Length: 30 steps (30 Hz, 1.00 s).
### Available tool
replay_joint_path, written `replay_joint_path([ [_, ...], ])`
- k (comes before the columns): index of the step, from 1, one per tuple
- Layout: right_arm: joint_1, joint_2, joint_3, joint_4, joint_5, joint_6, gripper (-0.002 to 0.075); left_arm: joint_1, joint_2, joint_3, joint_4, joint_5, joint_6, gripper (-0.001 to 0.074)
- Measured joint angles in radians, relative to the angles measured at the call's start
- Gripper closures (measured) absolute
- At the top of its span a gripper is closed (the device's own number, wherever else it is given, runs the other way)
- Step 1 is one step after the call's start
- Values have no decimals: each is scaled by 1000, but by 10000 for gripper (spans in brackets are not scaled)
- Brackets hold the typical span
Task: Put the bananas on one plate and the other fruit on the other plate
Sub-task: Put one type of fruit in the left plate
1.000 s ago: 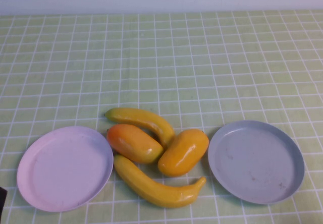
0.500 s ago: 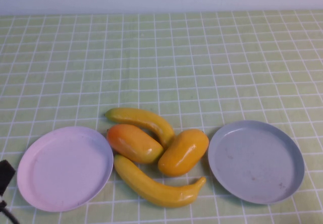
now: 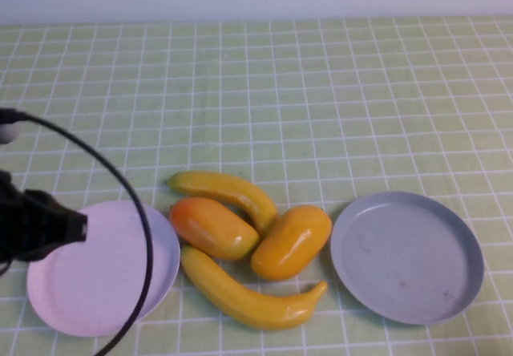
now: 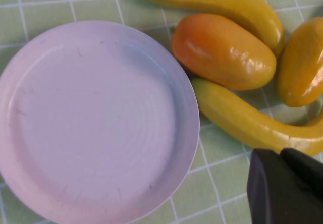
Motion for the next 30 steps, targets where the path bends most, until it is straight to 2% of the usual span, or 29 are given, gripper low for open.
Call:
replay_joint_path([
  [4, 0, 0, 0, 0, 0, 0, 742, -87, 170, -125, 22, 12, 20, 734],
  [9, 0, 0, 0, 0, 0, 0, 742, -291, 372, -301, 164, 43, -52, 734],
  [15, 0, 0, 0, 0, 0, 0, 742, -470, 571, -462, 270, 125, -102, 734],
  [18, 0, 0, 0, 0, 0, 0, 742, -543, 649, -535, 299, 141, -124, 734],
  [24, 0, 0, 0, 0, 0, 0, 742, -636, 771, -645, 335, 173, -122, 727],
  [26, 0, 0, 0, 0, 0, 0, 742, -655, 803, -673, 341, 191, -84, 691],
  [28, 0, 0, 0, 0, 0, 0, 742, -665, 829, -694, 341, 202, -62, 619],
  [30, 0, 0, 0, 0, 0, 0, 742, -667, 853, -712, 341, 207, -56, 490],
])
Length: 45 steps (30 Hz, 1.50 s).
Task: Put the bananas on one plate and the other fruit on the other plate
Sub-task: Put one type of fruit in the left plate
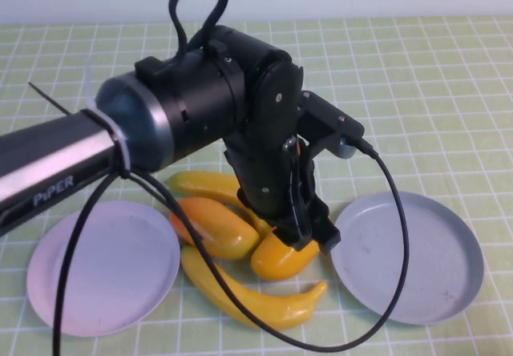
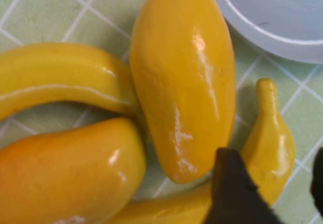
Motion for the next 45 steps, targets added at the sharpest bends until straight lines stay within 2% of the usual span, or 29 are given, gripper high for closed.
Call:
replay_joint_path([
  [4, 0, 0, 0, 0, 0, 0, 742, 0, 47, -9, 6, -18, -4, 189],
  [6, 0, 0, 0, 0, 0, 0, 742, 0, 67, -11, 6, -46, -8, 118],
  [9, 0, 0, 0, 0, 0, 0, 742, 0, 88, -15, 10, -97, -13, 78],
  [32, 0, 0, 0, 0, 0, 0, 742, -4, 198, -18, 81, -160, -13, 73],
  [35, 0, 0, 0, 0, 0, 0, 742, -4, 202, -18, 83, -161, -13, 98],
  [40, 0, 0, 0, 0, 0, 0, 742, -4, 204, -20, 84, -161, -13, 202],
  [45, 0, 0, 0, 0, 0, 0, 742, -4, 204, -20, 84, -161, -13, 202],
])
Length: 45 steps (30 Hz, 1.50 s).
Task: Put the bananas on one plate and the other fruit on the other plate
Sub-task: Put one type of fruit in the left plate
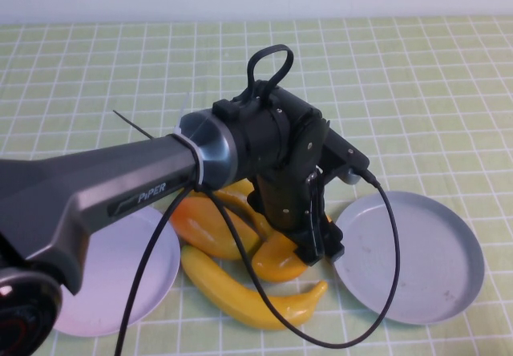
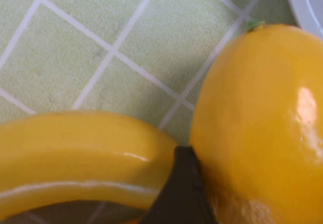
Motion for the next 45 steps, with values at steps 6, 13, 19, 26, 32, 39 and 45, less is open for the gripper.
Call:
replay_joint_path([
  [6, 0, 0, 0, 0, 0, 0, 742, 0, 0, -23, 0, 26, 6, 202],
  [13, 0, 0, 0, 0, 0, 0, 742, 0, 0, -159, 0, 131, 8, 202],
  [19, 0, 0, 0, 0, 0, 0, 742, 0, 0, -292, 29, 248, 8, 202],
  [26, 0, 0, 0, 0, 0, 0, 742, 0, -46, -314, 97, 262, -6, 202],
  [32, 0, 0, 0, 0, 0, 0, 742, 19, -224, -219, 173, 264, -74, 202],
  [39, 0, 0, 0, 0, 0, 0, 742, 123, -490, 61, 173, 268, -153, 202],
  [45, 0, 0, 0, 0, 0, 0, 742, 237, -646, 295, 174, 273, -195, 202],
])
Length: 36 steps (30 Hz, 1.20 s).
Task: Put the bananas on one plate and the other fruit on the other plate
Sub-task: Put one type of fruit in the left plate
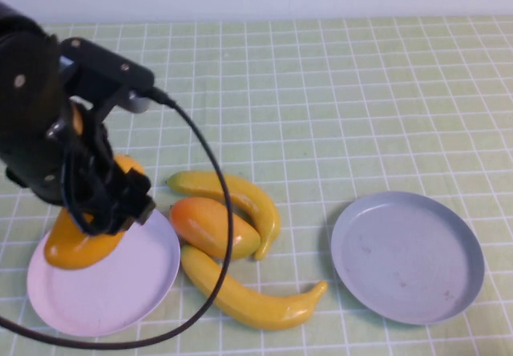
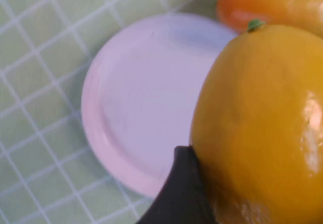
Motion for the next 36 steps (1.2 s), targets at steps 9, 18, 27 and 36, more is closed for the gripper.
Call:
replay_joint_path([
  [9, 0, 0, 0, 0, 0, 0, 742, 115, -17, 164, -3, -46, -69, 202],
  [18, 0, 0, 0, 0, 0, 0, 742, 205, 31, 232, -9, -161, -71, 202],
  [27, 0, 0, 0, 0, 0, 0, 742, 221, 108, 245, -11, -221, -65, 202],
  [36, 0, 0, 0, 0, 0, 0, 742, 285, 202, 246, -48, -265, -11, 202],
])
